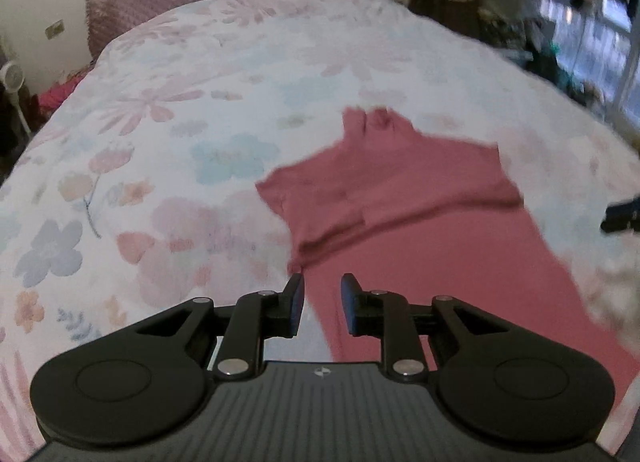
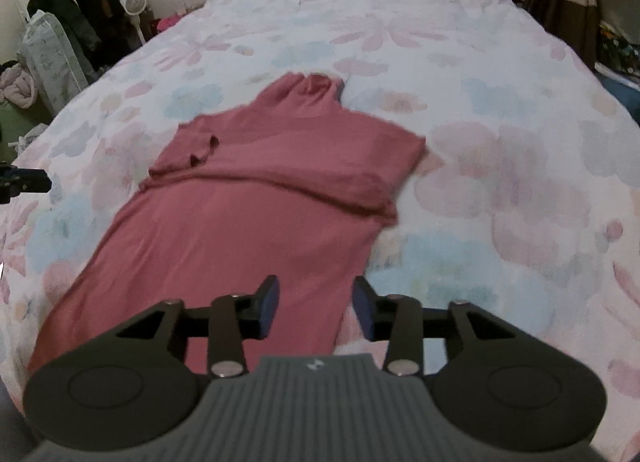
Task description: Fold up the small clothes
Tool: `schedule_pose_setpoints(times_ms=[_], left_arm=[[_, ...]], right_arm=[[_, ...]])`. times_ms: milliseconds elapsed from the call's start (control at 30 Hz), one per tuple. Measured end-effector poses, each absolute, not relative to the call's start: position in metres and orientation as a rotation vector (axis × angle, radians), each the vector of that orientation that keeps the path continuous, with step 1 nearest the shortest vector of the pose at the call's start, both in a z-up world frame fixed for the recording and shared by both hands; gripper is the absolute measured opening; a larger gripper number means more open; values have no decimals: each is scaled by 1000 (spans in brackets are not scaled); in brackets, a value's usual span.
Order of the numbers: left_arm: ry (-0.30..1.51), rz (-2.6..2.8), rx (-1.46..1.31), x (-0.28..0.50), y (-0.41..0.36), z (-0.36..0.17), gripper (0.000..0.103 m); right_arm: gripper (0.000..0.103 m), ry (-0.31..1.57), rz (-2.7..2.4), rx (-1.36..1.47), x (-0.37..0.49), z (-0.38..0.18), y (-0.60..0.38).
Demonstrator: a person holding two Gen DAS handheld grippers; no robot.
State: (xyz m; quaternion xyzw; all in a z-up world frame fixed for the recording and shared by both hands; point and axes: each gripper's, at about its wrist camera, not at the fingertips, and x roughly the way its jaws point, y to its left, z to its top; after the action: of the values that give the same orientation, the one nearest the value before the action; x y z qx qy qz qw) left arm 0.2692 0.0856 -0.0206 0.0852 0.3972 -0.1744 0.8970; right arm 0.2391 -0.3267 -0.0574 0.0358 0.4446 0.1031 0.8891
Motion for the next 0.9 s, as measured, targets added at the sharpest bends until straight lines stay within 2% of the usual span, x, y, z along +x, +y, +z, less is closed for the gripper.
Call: schedule_pose_setpoints(times_ms=[100, 233, 333, 400, 600, 700, 900], left_arm=[[800, -372, 109, 294, 84, -12, 33], [778, -386, 105, 340, 71, -10, 36], [781, -400, 105, 387, 59, -18, 37], [794, -411, 91, 421, 51, -26, 37], [820, -468, -33, 514, 35, -66, 37], [859, -475, -119, 547, 29, -93, 37], [928, -489, -249, 593, 13, -139, 37]], right_arm=[[46, 892, 241, 59, 262, -46, -324], [50, 857, 252, 41, 310, -37, -321], [45, 858, 247, 24, 359, -39, -316], [38, 872, 250, 43, 398, -46, -314], [36, 883, 250, 218, 510, -75, -329], [32, 886, 237, 303, 556, -97, -333], [31, 910, 238, 386, 623, -140, -330]])
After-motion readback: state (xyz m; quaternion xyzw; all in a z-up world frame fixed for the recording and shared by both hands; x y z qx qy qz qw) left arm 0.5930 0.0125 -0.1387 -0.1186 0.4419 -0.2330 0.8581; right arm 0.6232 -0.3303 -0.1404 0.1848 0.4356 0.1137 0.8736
